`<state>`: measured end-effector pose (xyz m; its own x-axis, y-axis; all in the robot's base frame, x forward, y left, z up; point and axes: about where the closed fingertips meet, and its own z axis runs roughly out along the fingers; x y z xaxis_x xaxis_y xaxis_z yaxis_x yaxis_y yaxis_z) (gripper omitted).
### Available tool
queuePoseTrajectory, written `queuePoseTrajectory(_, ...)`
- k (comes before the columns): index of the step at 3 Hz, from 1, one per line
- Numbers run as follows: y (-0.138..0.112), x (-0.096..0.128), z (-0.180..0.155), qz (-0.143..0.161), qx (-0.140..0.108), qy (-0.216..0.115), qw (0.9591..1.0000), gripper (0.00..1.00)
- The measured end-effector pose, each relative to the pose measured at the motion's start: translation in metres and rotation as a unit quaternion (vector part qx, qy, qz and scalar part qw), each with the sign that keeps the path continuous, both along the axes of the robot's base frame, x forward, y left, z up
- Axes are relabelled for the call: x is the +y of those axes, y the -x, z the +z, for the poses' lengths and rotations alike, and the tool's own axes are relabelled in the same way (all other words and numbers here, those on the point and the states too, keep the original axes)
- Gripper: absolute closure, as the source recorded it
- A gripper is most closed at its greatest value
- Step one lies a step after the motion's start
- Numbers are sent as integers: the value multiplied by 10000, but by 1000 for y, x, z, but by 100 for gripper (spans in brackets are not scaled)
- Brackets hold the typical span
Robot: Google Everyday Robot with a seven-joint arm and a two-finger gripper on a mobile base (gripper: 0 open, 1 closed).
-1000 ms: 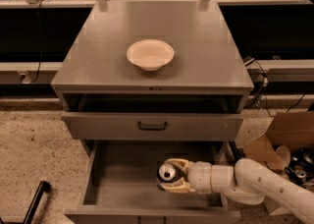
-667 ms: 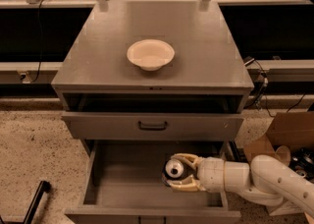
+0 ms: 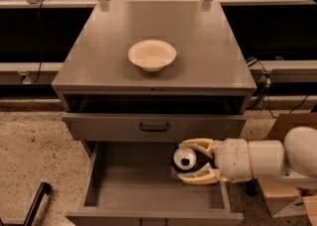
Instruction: Pick pepsi can from middle drawer and place on counter
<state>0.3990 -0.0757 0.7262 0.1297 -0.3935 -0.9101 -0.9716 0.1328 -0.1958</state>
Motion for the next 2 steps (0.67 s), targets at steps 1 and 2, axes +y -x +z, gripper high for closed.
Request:
queuePoseTrajectory(1,10,4,15,172,59,52,9998,100)
queuePoseTrajectory(2,8,5,18,200,35,51,9998,100)
